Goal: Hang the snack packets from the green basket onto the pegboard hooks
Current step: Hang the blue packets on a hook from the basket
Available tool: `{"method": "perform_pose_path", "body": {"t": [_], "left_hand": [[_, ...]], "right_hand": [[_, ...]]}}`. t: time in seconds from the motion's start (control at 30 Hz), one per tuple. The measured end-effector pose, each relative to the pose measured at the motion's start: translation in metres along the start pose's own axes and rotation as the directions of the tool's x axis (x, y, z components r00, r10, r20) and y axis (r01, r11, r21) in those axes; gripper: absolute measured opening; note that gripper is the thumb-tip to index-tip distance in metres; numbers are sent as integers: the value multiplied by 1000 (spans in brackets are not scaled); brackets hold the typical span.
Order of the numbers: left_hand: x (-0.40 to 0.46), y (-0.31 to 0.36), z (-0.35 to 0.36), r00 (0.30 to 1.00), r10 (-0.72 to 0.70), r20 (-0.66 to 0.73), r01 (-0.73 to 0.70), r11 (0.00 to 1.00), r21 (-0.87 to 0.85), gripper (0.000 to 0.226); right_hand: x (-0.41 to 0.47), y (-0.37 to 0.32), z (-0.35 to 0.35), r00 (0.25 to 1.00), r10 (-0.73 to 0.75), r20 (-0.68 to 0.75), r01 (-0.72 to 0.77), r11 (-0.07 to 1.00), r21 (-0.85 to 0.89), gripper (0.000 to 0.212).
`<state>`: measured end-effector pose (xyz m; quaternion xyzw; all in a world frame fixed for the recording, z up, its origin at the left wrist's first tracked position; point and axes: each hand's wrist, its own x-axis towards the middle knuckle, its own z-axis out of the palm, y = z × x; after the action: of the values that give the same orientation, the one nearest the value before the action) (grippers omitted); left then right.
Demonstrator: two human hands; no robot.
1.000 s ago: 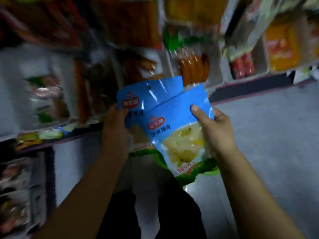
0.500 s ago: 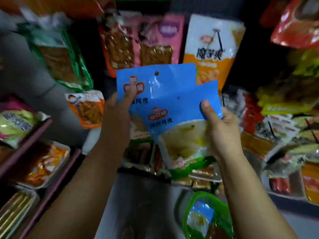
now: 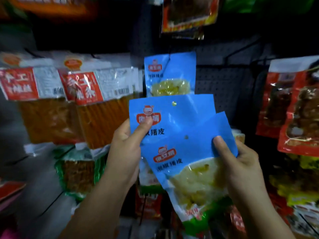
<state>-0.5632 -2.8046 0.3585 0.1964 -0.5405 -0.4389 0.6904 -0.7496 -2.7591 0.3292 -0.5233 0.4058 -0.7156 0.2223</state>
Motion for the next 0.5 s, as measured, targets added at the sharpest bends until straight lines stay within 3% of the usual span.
{"method": "perform_pose_path", "body": {"t": [0.17, 0.33, 0.5], "left_hand": [[42, 29, 16, 988, 137, 70, -141, 988, 58, 15], [77, 51, 36, 973, 228, -24, -223, 965, 139, 4], [108, 59, 48, 953, 298, -59, -282, 940, 190, 17]], "right_hand": [[31, -18, 4, 992, -122, -32, 122, 992, -14, 25], [63, -33, 15, 984, -176, 8, 176, 984, 20, 22], [95, -40, 23, 979, -205, 9, 205, 979, 3, 20]]}}
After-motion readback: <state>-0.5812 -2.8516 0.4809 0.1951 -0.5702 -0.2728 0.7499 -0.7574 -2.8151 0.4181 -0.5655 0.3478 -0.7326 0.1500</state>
